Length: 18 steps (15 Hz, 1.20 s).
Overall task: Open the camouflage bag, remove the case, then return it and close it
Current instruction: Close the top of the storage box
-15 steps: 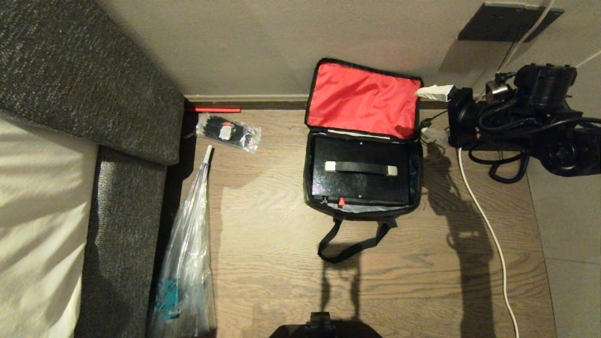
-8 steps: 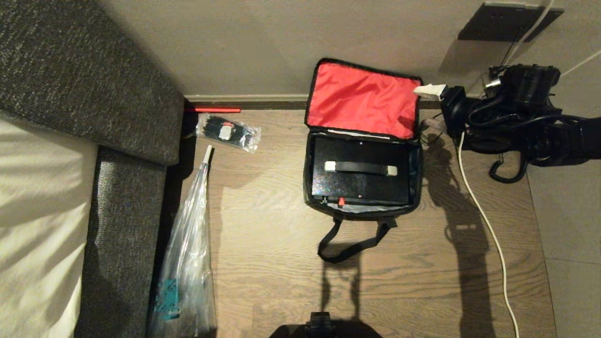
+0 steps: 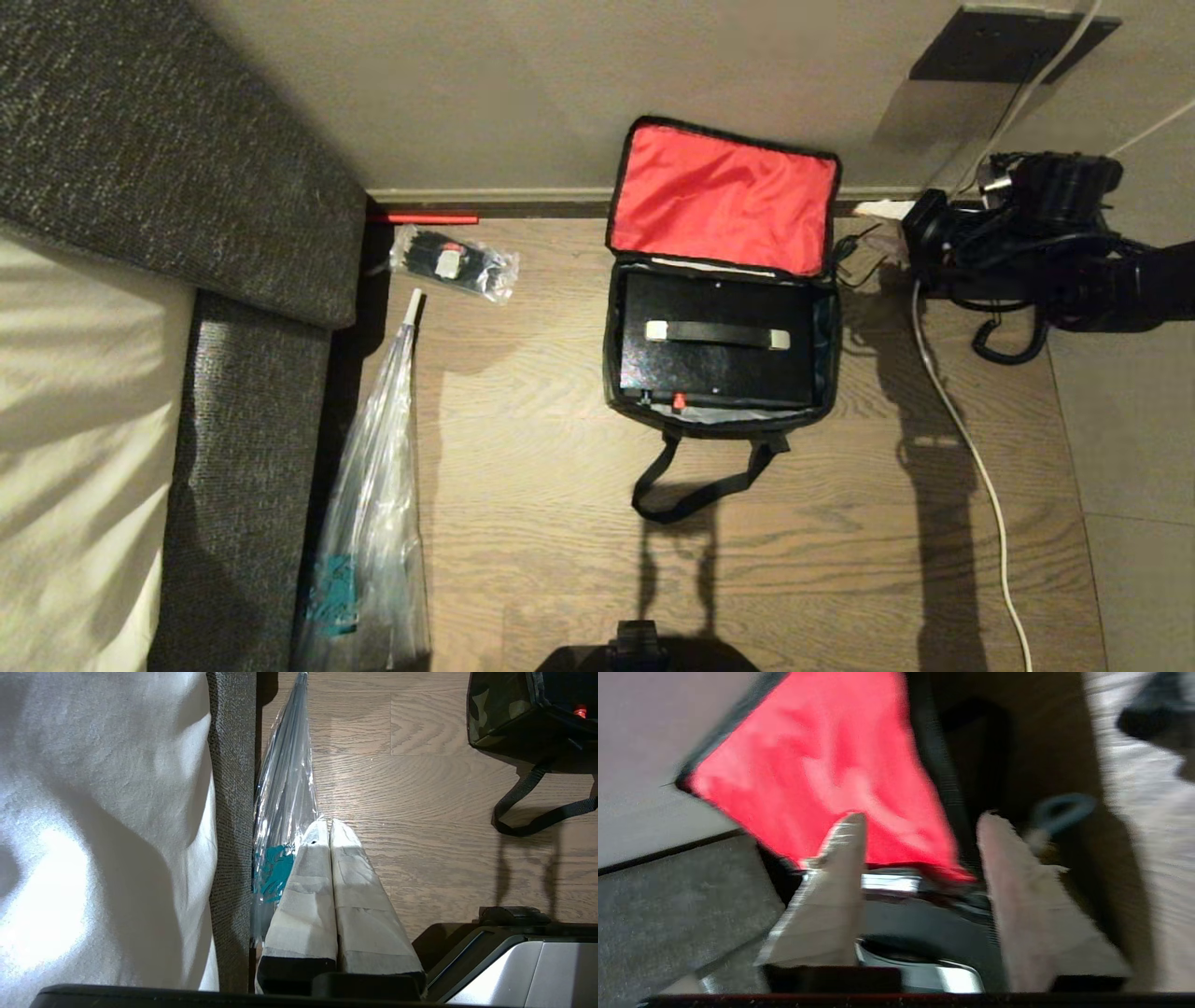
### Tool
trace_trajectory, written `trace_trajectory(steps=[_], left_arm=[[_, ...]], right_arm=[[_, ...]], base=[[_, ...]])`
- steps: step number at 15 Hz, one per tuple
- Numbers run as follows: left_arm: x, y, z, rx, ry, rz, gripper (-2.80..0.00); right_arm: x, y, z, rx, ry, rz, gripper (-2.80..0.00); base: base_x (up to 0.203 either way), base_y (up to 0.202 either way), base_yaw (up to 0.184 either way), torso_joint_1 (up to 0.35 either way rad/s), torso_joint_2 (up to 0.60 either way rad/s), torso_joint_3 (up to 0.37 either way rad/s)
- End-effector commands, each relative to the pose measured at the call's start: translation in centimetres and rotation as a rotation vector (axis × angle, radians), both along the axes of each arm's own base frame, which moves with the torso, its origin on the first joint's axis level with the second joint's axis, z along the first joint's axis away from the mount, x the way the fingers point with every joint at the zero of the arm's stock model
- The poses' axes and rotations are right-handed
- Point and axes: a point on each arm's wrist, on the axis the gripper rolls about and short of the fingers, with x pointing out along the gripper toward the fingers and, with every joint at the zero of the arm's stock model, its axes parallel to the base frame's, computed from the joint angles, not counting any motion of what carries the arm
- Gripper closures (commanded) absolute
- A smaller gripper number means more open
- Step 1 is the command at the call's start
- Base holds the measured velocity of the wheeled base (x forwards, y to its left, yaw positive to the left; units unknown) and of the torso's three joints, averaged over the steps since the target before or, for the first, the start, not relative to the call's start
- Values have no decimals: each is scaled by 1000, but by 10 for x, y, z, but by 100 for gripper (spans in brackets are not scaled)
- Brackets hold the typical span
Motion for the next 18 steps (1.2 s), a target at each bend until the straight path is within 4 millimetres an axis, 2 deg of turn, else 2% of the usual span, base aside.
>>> trace_trajectory(steps=[1,4,7,9,11,13,14,18], left_arm=[[0,0,0,1,3,0,0],[0,0,0,1,3,0,0],[0,0,0,1,3,0,0],[0,0,0,1,3,0,0],[0,0,0,1,3,0,0],[0,0,0,1,3,0,0],[0,0,0,1,3,0,0],[0,0,0,1,3,0,0]], right_arm=[[-3,-11,-6,-17,15,-26,0],[13,-14,-40,-80,120,-67,0],[31,-6,-78,-264,290,-199,0],[50,-2,-70,-248,234,-234,0],[71,1,-76,-150,118,-230,0],[76,5,-67,-4,27,-107,0],[76,6,-60,7,-24,-89,0],[73,4,-54,-159,-82,-105,0]], base=[[0,0,0,0,0,0],[0,0,0,0,0,0],[0,0,0,0,0,0],[0,0,0,0,0,0],[0,0,0,0,0,0],[0,0,0,0,0,0],[0,0,0,0,0,0],[0,0,0,0,0,0]])
